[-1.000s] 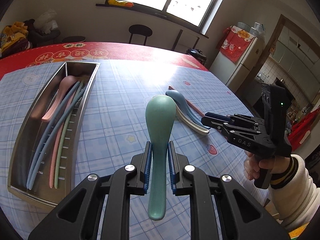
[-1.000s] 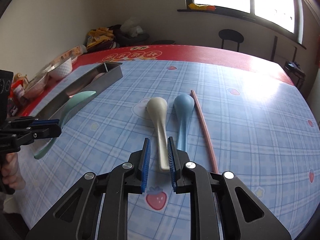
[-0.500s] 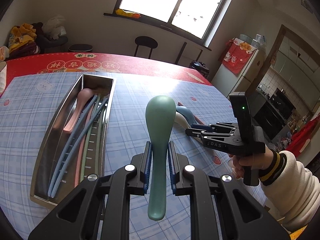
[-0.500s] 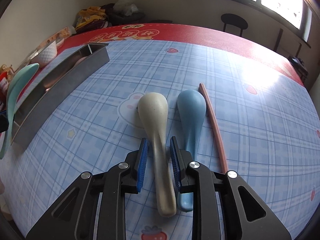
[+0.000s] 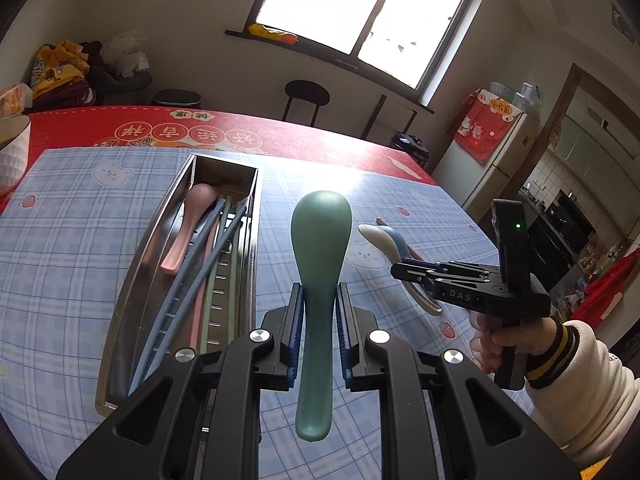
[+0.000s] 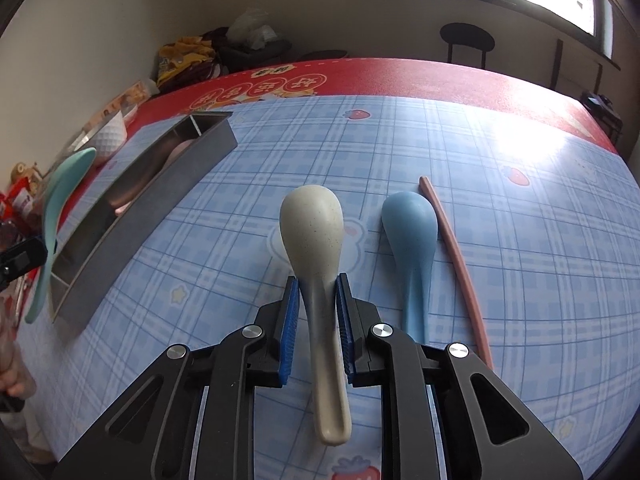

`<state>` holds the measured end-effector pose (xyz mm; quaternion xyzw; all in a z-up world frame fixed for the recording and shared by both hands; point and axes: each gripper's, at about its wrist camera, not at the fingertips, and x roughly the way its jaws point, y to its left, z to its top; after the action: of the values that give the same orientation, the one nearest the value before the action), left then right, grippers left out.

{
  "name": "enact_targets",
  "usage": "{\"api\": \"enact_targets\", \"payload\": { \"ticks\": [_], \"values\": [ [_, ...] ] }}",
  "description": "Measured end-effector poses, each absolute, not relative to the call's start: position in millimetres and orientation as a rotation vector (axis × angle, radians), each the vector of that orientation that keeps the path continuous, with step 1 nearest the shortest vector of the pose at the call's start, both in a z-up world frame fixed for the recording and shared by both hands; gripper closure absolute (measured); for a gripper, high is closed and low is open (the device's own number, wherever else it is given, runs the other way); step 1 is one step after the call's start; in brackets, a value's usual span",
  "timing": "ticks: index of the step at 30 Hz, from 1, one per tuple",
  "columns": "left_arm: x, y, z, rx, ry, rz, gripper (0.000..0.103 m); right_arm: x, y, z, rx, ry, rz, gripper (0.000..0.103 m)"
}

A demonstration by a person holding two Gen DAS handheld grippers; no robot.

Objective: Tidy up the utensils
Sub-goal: 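Grasp the white spoon by its handle with the right tool and lift, then lower the green spoon into the steel tray with the left tool and release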

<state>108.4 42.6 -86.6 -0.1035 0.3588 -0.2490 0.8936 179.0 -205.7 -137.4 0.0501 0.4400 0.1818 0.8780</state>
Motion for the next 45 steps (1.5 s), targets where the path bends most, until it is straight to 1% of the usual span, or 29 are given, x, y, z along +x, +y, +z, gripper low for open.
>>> {"api": "enact_targets", "payload": {
  "ticks": [6,16,33,45],
  "values": [
    [113.0,57.6,-84.7,-0.228,0.745,-0.483,0.088,169.5,-195.4,-127.7,0.162,0.890,0.431,0.084],
    [144.4,76.4,-94.4,-0.201,0.814,-0.386,0.088,169.5,-190.0,-135.8,0.250,0.902,0.441,0.084],
    [238.2,56.9,-106.0,-0.058,0.967,-0.325,0.087,168.5,-200.2,-137.1,0.327,0.899,0.450,0.084],
    [262.7,57.5,-124.9,-0.081,1.097,-0.299,0.088,169.2,-212.6,-141.8,0.363,0.893,0.454,0.084]
  ]
}}
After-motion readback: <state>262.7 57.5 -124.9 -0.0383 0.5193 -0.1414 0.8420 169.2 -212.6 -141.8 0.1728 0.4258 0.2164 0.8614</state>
